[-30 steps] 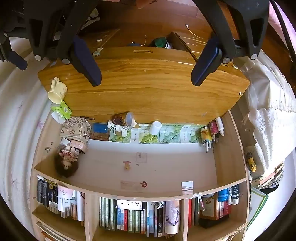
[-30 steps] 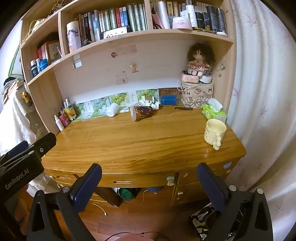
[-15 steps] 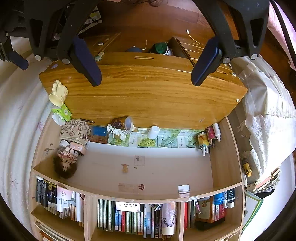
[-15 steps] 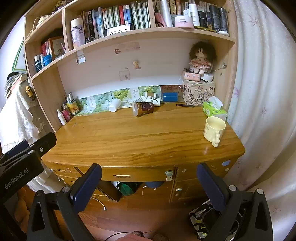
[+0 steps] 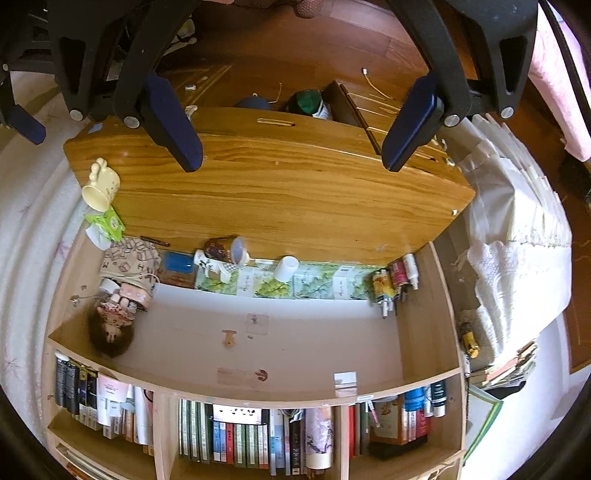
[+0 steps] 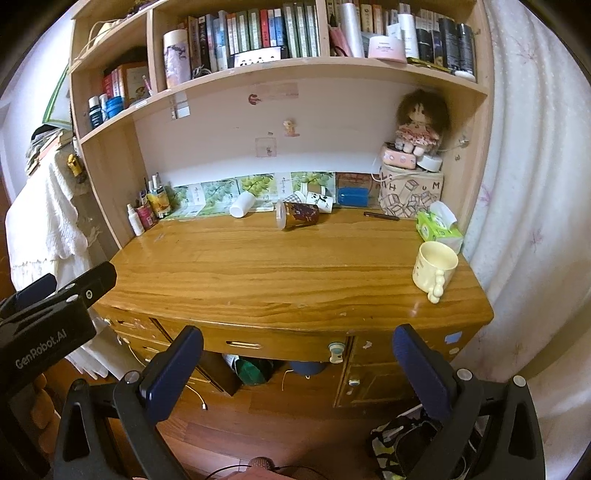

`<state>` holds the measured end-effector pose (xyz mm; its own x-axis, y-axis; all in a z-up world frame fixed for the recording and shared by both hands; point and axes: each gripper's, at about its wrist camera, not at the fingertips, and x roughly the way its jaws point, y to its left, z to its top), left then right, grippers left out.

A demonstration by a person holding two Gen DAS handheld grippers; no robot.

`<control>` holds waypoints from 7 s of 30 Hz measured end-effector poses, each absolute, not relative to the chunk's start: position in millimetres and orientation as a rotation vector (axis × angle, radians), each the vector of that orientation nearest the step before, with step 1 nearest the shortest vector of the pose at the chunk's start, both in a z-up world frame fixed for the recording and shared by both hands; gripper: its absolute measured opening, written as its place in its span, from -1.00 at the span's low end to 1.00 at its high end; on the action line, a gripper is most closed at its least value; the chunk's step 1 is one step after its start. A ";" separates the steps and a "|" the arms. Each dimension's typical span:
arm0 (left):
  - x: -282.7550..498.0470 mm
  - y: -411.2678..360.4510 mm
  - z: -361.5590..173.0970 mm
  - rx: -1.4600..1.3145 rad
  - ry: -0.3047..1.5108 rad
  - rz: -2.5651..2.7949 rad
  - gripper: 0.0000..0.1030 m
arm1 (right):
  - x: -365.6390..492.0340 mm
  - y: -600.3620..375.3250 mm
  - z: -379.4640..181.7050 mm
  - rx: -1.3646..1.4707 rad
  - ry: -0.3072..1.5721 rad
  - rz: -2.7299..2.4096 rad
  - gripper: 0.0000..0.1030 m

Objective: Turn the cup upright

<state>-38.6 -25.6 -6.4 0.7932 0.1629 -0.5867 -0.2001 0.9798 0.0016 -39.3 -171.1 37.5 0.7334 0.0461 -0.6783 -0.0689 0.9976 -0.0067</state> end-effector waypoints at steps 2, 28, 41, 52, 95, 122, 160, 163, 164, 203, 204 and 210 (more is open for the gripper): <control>-39.1 -26.4 -7.5 -0.061 0.631 0.207 0.91 | -37.4 -172.5 36.7 -0.034 0.744 0.070 0.99; 6.9 -38.3 -15.9 -0.115 0.639 0.165 0.91 | 12.3 -195.0 28.1 -0.013 0.754 0.066 0.99; 103.9 -50.7 -11.8 -0.019 0.634 0.093 0.91 | 90.3 -217.8 15.8 0.060 0.817 -0.022 0.99; 201.2 -44.1 -6.3 0.023 0.671 0.022 0.91 | 174.6 -239.9 3.6 0.258 0.921 -0.080 0.99; 533.7 -181.0 -79.7 0.556 0.883 -0.479 0.91 | 384.3 -297.2 -66.2 0.273 0.772 -0.246 0.99; 626.9 -268.9 -191.6 0.648 1.012 -0.518 0.91 | 395.6 -338.5 -136.6 0.256 0.698 -0.291 0.99; 653.4 -321.2 -249.8 0.583 1.058 -0.498 0.67 | 383.8 -342.3 -130.4 0.187 0.702 -0.361 0.99; 652.0 -322.4 -248.5 0.580 1.072 -0.487 0.66 | 382.5 -340.7 -128.6 0.175 0.699 -0.363 0.99; 652.0 -323.5 -249.7 0.575 1.079 -0.484 0.66 | 381.6 -340.2 -127.6 0.174 0.695 -0.362 0.99; 500.7 -243.0 -119.0 0.410 1.039 -0.361 0.61 | 298.0 -292.9 -53.9 0.073 0.603 -0.212 0.99; 492.7 -236.2 -113.8 0.403 1.037 -0.354 0.60 | 295.6 -291.6 -52.5 0.071 0.603 -0.204 0.99; 458.0 -202.3 -97.6 0.371 1.034 -0.307 0.60 | 275.2 -280.2 -43.3 0.081 0.613 -0.145 0.99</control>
